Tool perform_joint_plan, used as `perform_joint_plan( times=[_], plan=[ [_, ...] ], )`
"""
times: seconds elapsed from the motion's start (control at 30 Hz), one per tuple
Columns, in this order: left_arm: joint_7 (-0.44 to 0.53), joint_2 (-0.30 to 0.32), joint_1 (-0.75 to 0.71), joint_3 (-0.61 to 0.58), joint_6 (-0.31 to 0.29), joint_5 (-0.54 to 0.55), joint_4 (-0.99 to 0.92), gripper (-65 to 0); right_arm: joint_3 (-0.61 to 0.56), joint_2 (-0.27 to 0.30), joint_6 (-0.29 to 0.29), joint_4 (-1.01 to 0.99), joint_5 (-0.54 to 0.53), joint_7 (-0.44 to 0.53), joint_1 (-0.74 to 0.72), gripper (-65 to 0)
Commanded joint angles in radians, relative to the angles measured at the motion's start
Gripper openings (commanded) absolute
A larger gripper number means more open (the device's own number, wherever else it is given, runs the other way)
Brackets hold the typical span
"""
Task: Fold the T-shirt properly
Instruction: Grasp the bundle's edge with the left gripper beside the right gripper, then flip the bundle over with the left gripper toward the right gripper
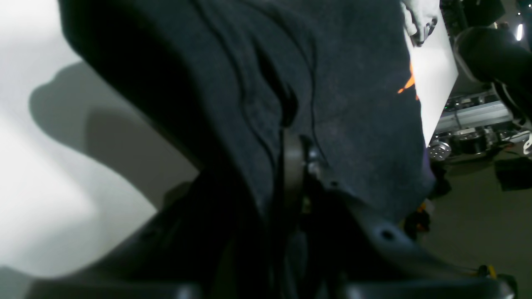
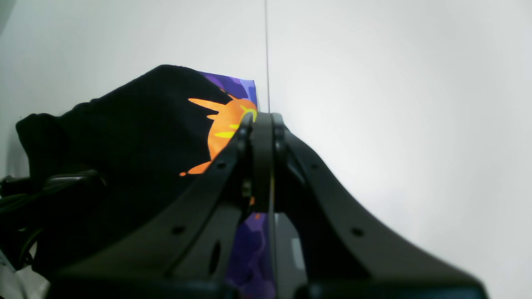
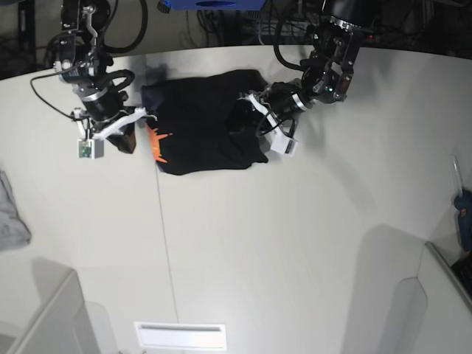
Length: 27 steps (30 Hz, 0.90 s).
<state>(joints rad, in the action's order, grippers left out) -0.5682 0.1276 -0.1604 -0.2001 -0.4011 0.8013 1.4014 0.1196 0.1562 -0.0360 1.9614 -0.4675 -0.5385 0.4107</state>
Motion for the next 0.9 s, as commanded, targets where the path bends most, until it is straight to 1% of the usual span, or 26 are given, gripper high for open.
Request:
perform_joint_plan(
  times=[0.0,0.1,0.2,0.27,0.4,0.47,0.57,0.77,0.87],
  plan=[
    [-0.013,0.004,0.002,0.000,0.009,0.007,-0.004,-65.0,0.010,0.009,-0.008,0.013,-0.004,0.025,-0.005,-65.0],
    [-0.014,0.004,0.003,0.000,0.009,0.007,0.000,-65.0,0.018,0.009,-0.008,0.013,-0.004,0.028,0.011,-65.0],
    [-0.080,0.008,0.026,0.003,0.009,0.005,-0.001,-65.0,0.019,0.009,-0.008,0.013,-0.004,0.028,0.015,-65.0],
    [-0.128,0.031,0.051,-0.002,0.011,0.005,-0.003,-65.0,0.019,0.009,-0.008,0.013,-0.004,0.028,0.017,-65.0],
    [-0.200,0.074,0.094,-0.009,0.061,0.005,0.022,-65.0,0.019,0.007,-0.008,0.013,-0.004,0.028,0.017,-65.0],
    [-0.240,0.116,0.129,-0.055,0.066,0.005,0.034,-65.0,0.019,0.004,-0.008,0.013,-0.004,0.028,0.017,-65.0],
    [-0.261,0.169,0.181,-0.120,0.066,0.005,0.049,-65.0,0.021,-0.010,-0.008,0.013,-0.004,0.028,0.018,-65.0],
    [-0.270,0.238,0.259,-0.244,0.066,0.005,0.051,-65.0,0.022,-0.028,-0.005,0.011,-0.001,0.028,0.024,-65.0],
    [-0.270,0.269,0.313,-0.338,0.063,0.005,0.048,-65.0,0.073,-0.047,-0.005,0.006,-0.003,0.025,0.027,-65.0]
  ],
)
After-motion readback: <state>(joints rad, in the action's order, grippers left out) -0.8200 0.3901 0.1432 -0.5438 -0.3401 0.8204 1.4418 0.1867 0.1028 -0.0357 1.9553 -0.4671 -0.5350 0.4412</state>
